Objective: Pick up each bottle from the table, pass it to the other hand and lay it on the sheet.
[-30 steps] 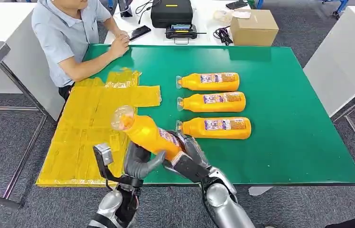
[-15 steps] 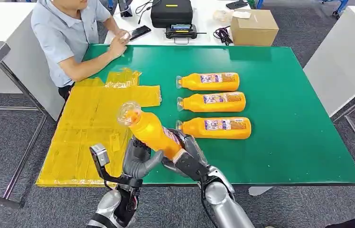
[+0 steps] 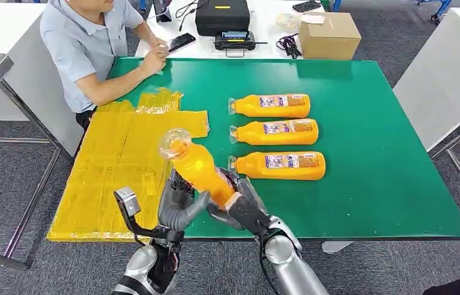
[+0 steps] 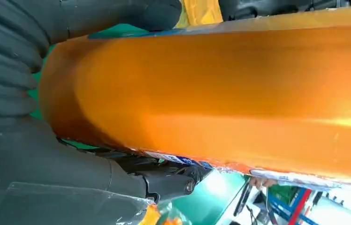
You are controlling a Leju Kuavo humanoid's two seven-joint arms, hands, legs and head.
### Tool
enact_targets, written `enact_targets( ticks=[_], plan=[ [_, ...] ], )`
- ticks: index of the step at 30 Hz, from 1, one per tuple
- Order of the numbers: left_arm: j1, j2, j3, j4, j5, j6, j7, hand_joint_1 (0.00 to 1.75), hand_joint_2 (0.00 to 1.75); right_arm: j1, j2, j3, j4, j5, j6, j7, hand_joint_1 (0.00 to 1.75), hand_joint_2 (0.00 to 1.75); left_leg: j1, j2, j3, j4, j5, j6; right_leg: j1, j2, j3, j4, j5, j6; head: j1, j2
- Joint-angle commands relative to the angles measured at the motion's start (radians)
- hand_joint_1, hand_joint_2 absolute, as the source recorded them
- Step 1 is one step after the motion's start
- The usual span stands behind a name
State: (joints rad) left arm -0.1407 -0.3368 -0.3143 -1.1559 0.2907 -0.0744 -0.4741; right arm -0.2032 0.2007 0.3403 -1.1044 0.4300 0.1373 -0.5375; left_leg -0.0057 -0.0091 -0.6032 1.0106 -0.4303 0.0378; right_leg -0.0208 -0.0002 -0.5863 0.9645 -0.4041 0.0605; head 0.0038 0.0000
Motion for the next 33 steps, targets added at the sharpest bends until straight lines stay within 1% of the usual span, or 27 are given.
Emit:
enact_targets(
  ticks=[1, 3, 4, 5, 6, 9, 11, 12, 13, 14, 15, 16, 17, 18, 20, 21, 23, 26, 27, 28, 29, 30, 33],
  plan=[
    [-0.058, -0.010, -0.052, 0.049, -0.113, -0.001, -0.021, 1.75, 1.75, -0.072, -0.010, 0.066, 0.139, 0.028, -0.015, 0.009, 1.75, 1.75, 0.001, 0.001, 0.002, 0.000, -0.001, -0.002, 0.001, 0.000, 0.002, 0.000, -0.001, -0.002, 0.000, 0.000],
    [-0.062, -0.012, -0.059, 0.042, -0.183, 0.058, -0.049, 1.75, 1.75, -0.066, -0.006, 0.069, 0.136, 0.045, -0.050, 0.013, 1.75, 1.75, 0.001, 0.000, 0.003, 0.000, -0.001, -0.002, 0.001, 0.000, 0.003, 0.000, -0.001, -0.002, 0.000, 0.000],
    [-0.057, -0.012, -0.051, 0.023, -0.178, 0.051, -0.039, 1.75, 1.75, -0.055, 0.000, 0.041, 0.123, -0.007, -0.019, 0.015, 1.75, 1.75, 0.001, 0.000, 0.002, 0.001, -0.001, -0.002, 0.001, 0.000, 0.003, 0.000, -0.001, -0.002, 0.000, 0.000],
    [-0.052, -0.012, -0.038, 0.015, -0.151, 0.032, -0.019, 1.75, 1.75, -0.054, -0.009, 0.037, 0.113, -0.012, -0.018, 0.019, 1.75, 1.75, 0.001, 0.000, 0.001, 0.000, -0.001, -0.001, 0.001, -0.001, 0.001, 0.000, -0.001, -0.002, 0.000, 0.000],
    [-0.046, -0.012, -0.028, 0.008, -0.148, 0.032, -0.016, 1.75, 1.75, -0.054, -0.016, 0.038, 0.107, 0.009, -0.037, 0.029, 1.75, 1.75, 0.001, 0.000, 0.003, 0.001, -0.001, -0.002, 0.001, -0.001, 0.003, 0.000, -0.001, -0.003, 0.000, 0.000],
    [-0.043, -0.009, -0.020, 0.011, -0.167, 0.032, -0.011, 1.75, 1.75, -0.053, -0.027, 0.026, 0.098, 0.015, -0.041, 0.031, 1.75, 1.75, 0.001, -0.001, 0.002, 0.001, -0.001, -0.002, 0.001, -0.001, 0.003, 0.000, -0.002, -0.003, 0.000, 0.000],
    [-0.044, -0.010, -0.021, 0.018, -0.194, 0.026, 0.000, 1.75, 1.75, -0.062, -0.035, 0.040, 0.106, 0.082, -0.091, 0.061, 1.75, 1.75, 0.001, 0.000, 0.001, 0.000, -0.001, -0.001, 0.001, -0.001, 0.001, 0.000, -0.001, -0.002, 0.000, 0.000],
    [-0.044, -0.010, -0.021, 0.018, -0.194, 0.026, 0.000, 1.75, 1.75, -0.062, -0.035, 0.040, 0.106, 0.082, -0.091, 0.061, 1.75, 1.75, 0.002, 0.000, 0.003, 0.000, -0.001, -0.002, 0.002, -0.001, 0.003, 0.000, -0.001, -0.003, 0.000, 0.000],
    [-0.042, -0.012, -0.021, 0.017, -0.199, 0.029, 0.001, 1.75, 1.75, -0.066, -0.038, 0.049, 0.107, 0.113, -0.110, 0.063, 1.75, 1.75, 0.001, 0.000, 0.002, 0.000, -0.001, -0.002, 0.001, -0.001, 0.002, 0.000, -0.001, -0.002, 0.000, 0.000],
    [-0.042, -0.012, -0.021, 0.017, -0.199, 0.029, 0.001, 1.75, 1.75, -0.066, -0.038, 0.049, 0.107, 0.113, -0.110, 0.063, 1.75, 1.75, 0.001, 0.000, 0.001, 0.000, 0.000, -0.001, 0.001, -0.001, 0.001, 0.000, -0.001, -0.002, 0.000, 0.000],
    [-0.042, -0.012, -0.022, 0.021, -0.199, 0.024, 0.014, 1.22, 1.75, -0.065, -0.035, 0.046, 0.105, 0.128, -0.120, 0.067, 1.75, 1.75, 0.001, 0.000, 0.003, 0.001, -0.001, -0.002, 0.002, 0.000, 0.003, 0.000, -0.001, -0.003, 0.000, 0.000],
    [-0.040, -0.012, -0.023, 0.019, -0.199, 0.024, 0.014, 0.17, 1.75, -0.065, -0.036, 0.044, 0.104, 0.133, -0.121, 0.074, 1.75, 1.75, 0.001, 0.000, 0.002, 0.000, -0.001, -0.002, 0.001, 0.000, 0.002, 0.000, -0.001, -0.002, 0.000, 0.000],
    [-0.038, -0.011, -0.027, 0.017, -0.209, 0.019, 0.016, 0.45, 1.75, -0.066, -0.038, 0.046, 0.104, 0.159, -0.143, 0.097, 1.75, 1.75, 0.001, 0.001, 0.003, 0.001, -0.002, -0.002, 0.002, 0.000, 0.003, 0.000, -0.002, -0.003, 0.000, 0.000],
    [-0.030, -0.007, -0.038, -0.003, -0.251, 0.041, -0.004, 1.75, 1.75, -0.064, -0.034, 0.033, 0.103, 0.158, -0.147, 0.108, 1.75, 1.75, 0.001, 0.000, 0.003, 0.000, -0.001, -0.002, 0.001, -0.001, 0.003, 0.000, -0.001, -0.002, 0.000, 0.000],
    [-0.026, -0.009, -0.042, -0.014, -0.257, 0.022, 0.006, 1.75, 1.75, -0.064, -0.032, 0.027, 0.101, 0.170, -0.147, 0.114, 1.75, 1.75, 0.001, 0.000, 0.001, 0.000, -0.001, -0.001, 0.001, -0.001, 0.001, 0.000, -0.001, -0.002, 0.000, 0.000],
    [-0.023, -0.012, -0.037, -0.017, -0.256, 0.025, 0.007, 1.75, 1.75, -0.063, -0.028, 0.020, 0.100, 0.168, -0.146, 0.115, 1.75, 1.75, 0.001, 0.000, 0.003, 0.001, -0.002, -0.002, 0.001, 0.000, 0.003, 0.000, -0.002, -0.003, 0.000, 0.000],
    [-0.022, -0.012, -0.028, -0.015, -0.255, 0.028, 0.011, 1.75, 1.75, -0.062, -0.025, 0.014, 0.098, 0.170, -0.146, 0.116, 1.75, 1.75, 0.000, 0.000, 0.001, 0.000, -0.001, -0.001, 0.001, -0.001, 0.001, 0.000, -0.001, -0.001, 0.000, 0.000],
    [-0.021, -0.012, -0.023, -0.023, -0.296, 0.060, 0.004, 1.75, 1.75, -0.053, -0.021, 0.002, 0.089, 0.179, -0.149, 0.121, 1.75, 1.75, 0.001, 0.000, 0.001, 0.000, -0.001, -0.001, 0.001, -0.001, 0.001, 0.000, -0.001, -0.002, 0.000, 0.000],
    [-0.021, -0.012, -0.019, -0.029, -0.303, 0.065, 0.005, 1.75, 1.75, -0.050, -0.020, -0.002, 0.086, 0.179, -0.148, 0.120, 1.64, 1.75, 0.001, 0.000, 0.002, 0.001, -0.002, -0.002, 0.002, -0.001, 0.003, 0.000, -0.002, -0.003, 0.000, 0.000],
    [-0.018, -0.012, -0.013, -0.041, -0.325, 0.084, 0.004, 1.75, 1.75, -0.044, -0.017, -0.013, 0.079, 0.185, -0.158, 0.125, 1.41, 1.75, 0.001, -0.001, 0.001, 0.001, -0.001, -0.002, 0.001, -0.001, 0.002, 0.000, -0.001, -0.002, 0.000, 0.000],
    [-0.018, -0.012, -0.013, -0.041, -0.325, 0.084, 0.004, 1.75, 1.75, -0.044, -0.017, -0.013, 0.079, 0.185, -0.158, 0.125, 1.33, 1.75, 0.001, 0.000, 0.000, 0.000, 0.000, -0.001, 0.001, -0.001, 0.000, 0.000, 0.000, -0.001, 0.000, 0.000],
    [-0.011, -0.012, -0.005, -0.070, -0.369, 0.116, -0.001, 1.75, 1.75, -0.036, -0.005, -0.038, 0.067, 0.197, -0.169, 0.132, 0.00, 1.75, 0.001, 0.000, 0.002, 0.001, -0.002, -0.002, 0.001, -0.001, 0.002, 0.000, -0.002, -0.003, 0.000, 0.000],
    [-0.004, -0.012, 0.002, -0.095, -0.383, 0.119, 0.006, 1.75, 1.75, -0.035, -0.002, -0.048, 0.061, 0.202, -0.165, 0.136, 0.00, 1.75, 0.001, 0.000, 0.002, 0.001, -0.002, -0.002, 0.001, -0.001, 0.002, 0.000, -0.002, -0.003, 0.000, 0.000]
  ],
)
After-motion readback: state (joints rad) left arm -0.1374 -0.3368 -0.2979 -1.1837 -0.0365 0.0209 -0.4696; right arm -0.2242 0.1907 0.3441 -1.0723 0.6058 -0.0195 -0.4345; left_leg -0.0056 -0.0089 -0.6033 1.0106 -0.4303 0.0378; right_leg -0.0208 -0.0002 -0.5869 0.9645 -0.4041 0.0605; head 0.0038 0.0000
